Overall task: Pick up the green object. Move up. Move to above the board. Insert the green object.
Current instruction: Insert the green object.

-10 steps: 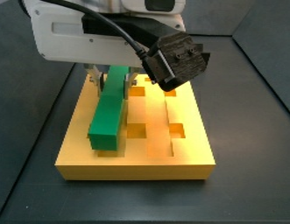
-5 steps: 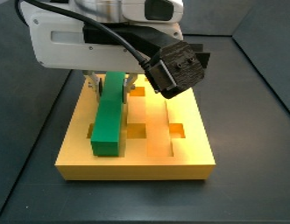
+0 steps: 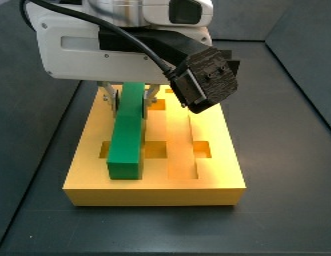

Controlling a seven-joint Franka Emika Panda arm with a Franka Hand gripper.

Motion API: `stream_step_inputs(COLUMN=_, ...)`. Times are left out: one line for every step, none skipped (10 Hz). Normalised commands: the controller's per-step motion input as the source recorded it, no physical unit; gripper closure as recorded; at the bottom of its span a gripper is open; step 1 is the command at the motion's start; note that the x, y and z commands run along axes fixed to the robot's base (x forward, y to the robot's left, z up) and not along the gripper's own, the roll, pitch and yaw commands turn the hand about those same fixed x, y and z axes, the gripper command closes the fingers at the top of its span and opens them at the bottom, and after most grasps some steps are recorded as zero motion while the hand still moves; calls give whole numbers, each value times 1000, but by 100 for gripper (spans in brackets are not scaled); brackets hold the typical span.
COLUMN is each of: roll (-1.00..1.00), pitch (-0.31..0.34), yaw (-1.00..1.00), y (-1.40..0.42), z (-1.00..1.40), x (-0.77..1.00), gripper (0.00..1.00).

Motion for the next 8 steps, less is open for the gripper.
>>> stream_step_inputs(roll=0, pitch=0, yaw=-94, y=0, z=-191, x=169, gripper=100)
stream_step_inputs(roll=0, pitch=0, yaw=-37, y=0, z=-231, x=237, gripper=100)
stream_step_inputs(roll=17, pitch=9, yaw=0, y=0, z=-226, x=191, gripper=100)
stream_step_inputs(roll=0, pitch=0, yaw=-6, y=0, z=-157, x=17, gripper=100)
stream_step_inputs(roll=9, pitch=0, yaw=0, y=0, z=0, x=0, gripper=100)
stream_step_inputs(roll=0, pitch=0, yaw=0, y=60, z=0, x=-31, gripper=100)
stream_step_inputs(roll=0, pitch=0, yaw=0, y=0, z=0, x=-31, gripper=100)
stream_step_inputs(roll=0, pitch=0, yaw=0, y=0, z=0, x=0, gripper=100)
